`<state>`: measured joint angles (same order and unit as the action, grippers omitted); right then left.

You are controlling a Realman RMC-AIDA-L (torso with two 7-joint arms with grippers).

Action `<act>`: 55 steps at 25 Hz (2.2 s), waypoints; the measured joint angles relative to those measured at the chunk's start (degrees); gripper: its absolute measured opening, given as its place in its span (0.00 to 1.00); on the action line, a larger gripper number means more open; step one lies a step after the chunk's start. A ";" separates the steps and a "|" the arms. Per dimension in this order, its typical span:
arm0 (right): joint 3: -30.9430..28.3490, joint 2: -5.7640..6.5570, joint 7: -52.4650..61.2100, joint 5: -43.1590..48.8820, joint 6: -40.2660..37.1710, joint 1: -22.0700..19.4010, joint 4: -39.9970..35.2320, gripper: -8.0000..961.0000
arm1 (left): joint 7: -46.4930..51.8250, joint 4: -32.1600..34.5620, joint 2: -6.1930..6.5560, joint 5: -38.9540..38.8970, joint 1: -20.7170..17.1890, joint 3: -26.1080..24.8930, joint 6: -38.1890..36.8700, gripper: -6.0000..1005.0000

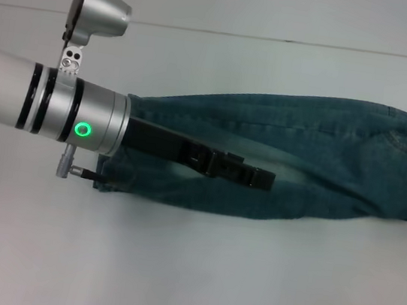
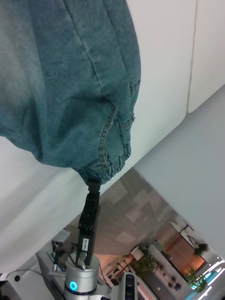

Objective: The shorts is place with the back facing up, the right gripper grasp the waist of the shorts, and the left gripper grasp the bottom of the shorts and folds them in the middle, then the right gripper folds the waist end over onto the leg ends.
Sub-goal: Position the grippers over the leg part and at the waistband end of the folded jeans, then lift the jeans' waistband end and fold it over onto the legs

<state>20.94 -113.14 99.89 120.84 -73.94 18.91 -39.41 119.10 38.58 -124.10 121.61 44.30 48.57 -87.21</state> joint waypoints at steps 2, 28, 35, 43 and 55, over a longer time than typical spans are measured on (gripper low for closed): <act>-0.01 0.01 0.02 -0.06 -0.38 0.16 -0.03 0.03 | -0.08 -0.62 -0.04 -0.40 0.47 0.36 0.26 0.90; -0.08 -1.87 3.48 -2.28 -10.47 2.43 -9.11 0.04 | -0.76 -3.90 -0.53 -14.77 3.14 18.38 15.43 0.90; -0.23 -1.97 4.07 -2.28 -12.23 2.85 -9.92 0.03 | -2.93 -3.98 -0.53 -19.81 3.06 22.15 20.72 0.76; -0.21 -2.16 4.85 -3.10 -13.81 2.92 -11.48 0.03 | -3.00 -4.71 -0.52 -27.58 3.30 35.19 35.32 0.46; 0.34 -4.29 9.00 -5.31 -19.24 4.54 -20.57 0.03 | -2.56 -4.96 -0.53 -36.43 4.92 50.59 48.94 0.09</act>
<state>21.28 -117.43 108.89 115.53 -93.19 23.45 -59.98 116.55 33.62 -124.63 85.18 49.22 99.17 -38.26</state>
